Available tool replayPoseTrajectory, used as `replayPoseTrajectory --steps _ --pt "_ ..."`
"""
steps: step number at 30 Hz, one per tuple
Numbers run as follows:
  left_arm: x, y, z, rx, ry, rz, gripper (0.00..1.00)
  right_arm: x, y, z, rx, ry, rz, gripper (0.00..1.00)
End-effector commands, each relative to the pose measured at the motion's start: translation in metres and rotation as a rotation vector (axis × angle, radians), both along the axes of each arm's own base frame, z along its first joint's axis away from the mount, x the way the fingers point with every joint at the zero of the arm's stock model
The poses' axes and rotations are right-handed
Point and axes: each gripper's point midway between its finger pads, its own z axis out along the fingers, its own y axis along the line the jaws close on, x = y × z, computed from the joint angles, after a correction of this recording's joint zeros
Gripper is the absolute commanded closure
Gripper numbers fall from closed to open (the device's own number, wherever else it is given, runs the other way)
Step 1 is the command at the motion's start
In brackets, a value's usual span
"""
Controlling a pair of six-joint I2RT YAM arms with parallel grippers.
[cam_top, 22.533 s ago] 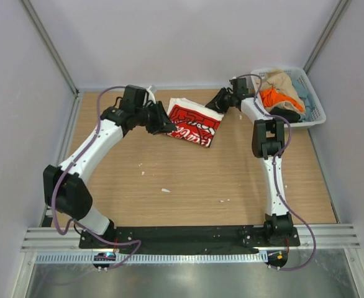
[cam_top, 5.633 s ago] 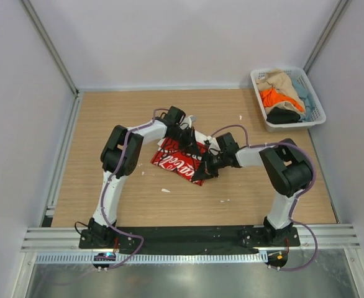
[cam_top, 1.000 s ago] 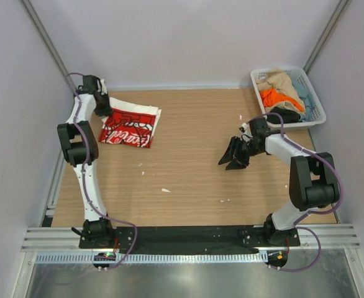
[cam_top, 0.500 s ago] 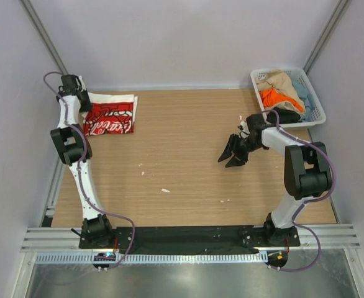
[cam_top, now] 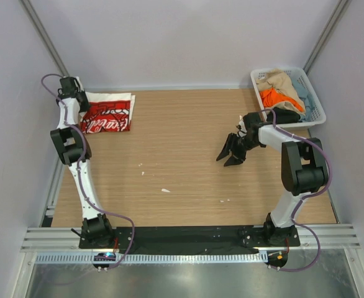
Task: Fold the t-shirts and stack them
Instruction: Neatly place the folded tshirt to the corner, then reset both grippers
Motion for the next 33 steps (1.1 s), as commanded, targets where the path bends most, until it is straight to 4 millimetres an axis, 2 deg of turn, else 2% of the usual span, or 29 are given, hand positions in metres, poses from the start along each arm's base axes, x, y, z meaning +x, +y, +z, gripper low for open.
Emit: replayPoseTrajectory --steps 1,4,5,6,7,11,12,13,14,15,16,17,18,19,20,21,22,24,25,26,27,28,29,30,31,32,33 --pt "0.013 0.027 0.022 0.04 -0.088 0.06 1.0 0.009 0.007 0.006 -0.002 -0.016 -0.013 0.5" --pt "0.013 0.029 0.023 0.041 -0.093 0.065 0.98 0.01 0.012 0.007 0.0 -0.017 -0.014 0.5" --pt "0.013 0.031 0.025 0.046 -0.094 0.078 0.79 0.01 0.014 0.006 -0.002 -0.018 -0.012 0.5" --pt "0.012 0.032 0.027 0.041 -0.095 0.09 0.73 0.01 0.016 0.007 -0.003 -0.019 -0.01 0.5" --pt "0.012 0.031 0.03 0.034 -0.1 0.09 0.72 0.009 0.019 0.006 -0.007 -0.019 -0.007 0.5" --pt "0.013 0.02 0.059 0.022 -0.133 0.096 0.56 0.007 0.022 0.011 -0.012 -0.039 -0.017 0.5" --pt "0.008 0.021 0.066 0.047 -0.12 0.135 0.48 0.005 0.022 0.011 -0.012 -0.042 -0.022 0.49" --pt "0.002 0.018 0.065 0.048 -0.101 0.149 0.46 0.005 0.023 0.013 -0.005 -0.052 -0.029 0.49" --pt "-0.002 0.015 0.093 0.059 -0.135 0.161 0.45 0.004 0.024 0.02 -0.002 -0.076 -0.029 0.49" --pt "-0.006 0.012 0.102 0.075 -0.14 0.178 0.45 0.0 0.023 0.019 -0.007 -0.076 -0.029 0.48" --pt "-0.017 0.005 0.093 0.073 -0.1 0.188 0.45 -0.003 0.021 0.02 -0.011 -0.079 -0.031 0.48" --pt "-0.021 -0.008 0.105 0.081 -0.111 0.175 0.45 -0.006 0.02 0.021 -0.017 -0.086 -0.028 0.47" --pt "-0.027 -0.013 0.137 0.095 -0.16 0.18 0.44 -0.013 0.017 0.025 -0.018 -0.101 -0.028 0.46" --pt "-0.039 -0.022 0.132 0.094 -0.131 0.18 0.44 -0.017 0.016 0.026 -0.019 -0.104 -0.029 0.45" --pt "-0.043 -0.038 0.14 0.09 -0.138 0.165 0.46 -0.022 0.014 0.028 -0.022 -0.118 -0.026 0.45" --pt "-0.052 -0.051 0.17 0.078 -0.183 0.155 0.46 -0.033 0.011 0.03 -0.026 -0.127 -0.024 0.44" --pt "-0.062 -0.068 0.159 0.045 -0.153 0.123 0.47 -0.04 0.009 0.03 -0.034 -0.128 -0.018 0.43" --pt "-0.079 -0.116 0.168 -0.008 -0.142 0.065 0.47 -0.059 -0.001 0.022 -0.072 -0.115 -0.002 0.4" --pt "-0.1 -0.139 0.172 -0.041 -0.134 0.028 0.48 -0.069 -0.005 0.027 -0.083 -0.125 0.003 0.39" --pt "-0.11 -0.187 0.178 -0.118 -0.146 -0.049 0.48 -0.077 -0.009 0.027 -0.095 -0.127 0.009 0.38" --pt "-0.124 -0.219 0.178 -0.159 -0.142 -0.117 0.48 -0.088 -0.014 0.022 -0.109 -0.124 0.016 0.35" --pt "-0.153 -0.241 0.177 -0.186 -0.129 -0.155 0.48 -0.093 -0.018 0.027 -0.122 -0.159 0.013 0.33" --pt "-0.17 -0.285 0.177 -0.214 -0.132 -0.244 0.49 -0.098 -0.02 0.028 -0.124 -0.174 0.01 0.32" --pt "-0.188 -0.307 0.173 -0.251 -0.116 -0.284 0.5 -0.107 -0.023 0.022 -0.13 -0.163 0.004 0.29" --pt "-0.215 -0.322 0.15 -0.271 -0.052 -0.308 0.5 -0.108 -0.023 0.022 -0.124 -0.169 -0.015 0.22" --pt "-0.244 -0.353 0.16 -0.315 -0.062 -0.392 0.51 -0.11 -0.022 0.028 -0.109 -0.202 -0.027 0.01" --pt "-0.263 -0.365 0.16 -0.37 -0.05 -0.396 0.51 -0.117 -0.023 0.022 -0.104 -0.189 -0.038 0.0"
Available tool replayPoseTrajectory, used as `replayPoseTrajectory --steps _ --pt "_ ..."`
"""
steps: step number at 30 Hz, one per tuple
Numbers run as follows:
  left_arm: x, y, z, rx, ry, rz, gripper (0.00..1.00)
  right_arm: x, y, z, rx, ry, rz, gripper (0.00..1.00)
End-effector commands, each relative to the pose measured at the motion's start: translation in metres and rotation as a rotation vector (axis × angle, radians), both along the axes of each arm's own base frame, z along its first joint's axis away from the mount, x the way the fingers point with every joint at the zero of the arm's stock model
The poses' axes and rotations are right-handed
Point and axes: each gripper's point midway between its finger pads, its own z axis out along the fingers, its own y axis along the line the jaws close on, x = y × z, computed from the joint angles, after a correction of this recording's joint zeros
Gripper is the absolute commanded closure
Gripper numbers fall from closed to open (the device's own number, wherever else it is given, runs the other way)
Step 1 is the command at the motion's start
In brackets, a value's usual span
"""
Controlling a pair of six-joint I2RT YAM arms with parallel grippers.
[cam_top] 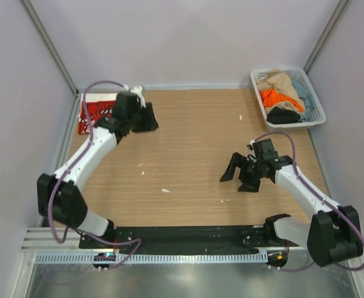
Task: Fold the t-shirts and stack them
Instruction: Reset both grippers
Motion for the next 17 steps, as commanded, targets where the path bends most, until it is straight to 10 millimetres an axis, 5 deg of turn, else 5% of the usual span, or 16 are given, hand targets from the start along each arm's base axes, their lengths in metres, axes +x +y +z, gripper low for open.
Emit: replayPoseTrajectory --steps 1,3,4,5,6,7,9,10,15,17 --pt "-0.087 -0.048 -0.048 -0.152 0.182 -0.089 0.51 -0.008 -0.003 0.0 0.005 -0.046 -0.039 0.0" --pt "-0.127 -0.073 -0.029 -0.292 0.136 -0.174 0.51 -0.013 -0.004 -0.002 0.016 -0.066 -0.057 0.0" --pt "-0.154 -0.074 -0.059 -0.349 0.234 -0.146 0.51 -0.011 -0.004 -0.002 0.022 -0.084 -0.068 0.0" --pt "-0.17 -0.08 -0.04 -0.429 0.173 -0.183 0.51 -0.012 -0.003 -0.002 0.035 -0.084 -0.081 0.0" --pt "-0.186 -0.084 -0.041 -0.485 0.191 -0.209 0.51 -0.015 -0.003 -0.004 0.043 -0.09 -0.086 0.0" --pt "-0.207 -0.082 -0.063 -0.542 0.258 -0.176 0.5 -0.012 -0.002 -0.004 0.056 -0.11 -0.093 0.0" --pt "-0.23 -0.084 -0.042 -0.653 0.178 -0.232 0.48 -0.018 0.004 -0.007 0.108 -0.101 -0.102 0.0" --pt "-0.243 -0.08 -0.06 -0.671 0.209 -0.231 0.47 -0.013 0.009 -0.003 0.142 -0.14 -0.098 0.0" --pt "-0.27 -0.072 -0.039 -0.914 0.12 -0.245 0.41 -0.027 0.027 -0.013 0.331 -0.134 -0.132 0.0" --pt "-0.282 -0.07 -0.026 -1.055 0.047 -0.3 0.41 -0.024 0.039 0.008 0.469 -0.224 -0.105 0.0"
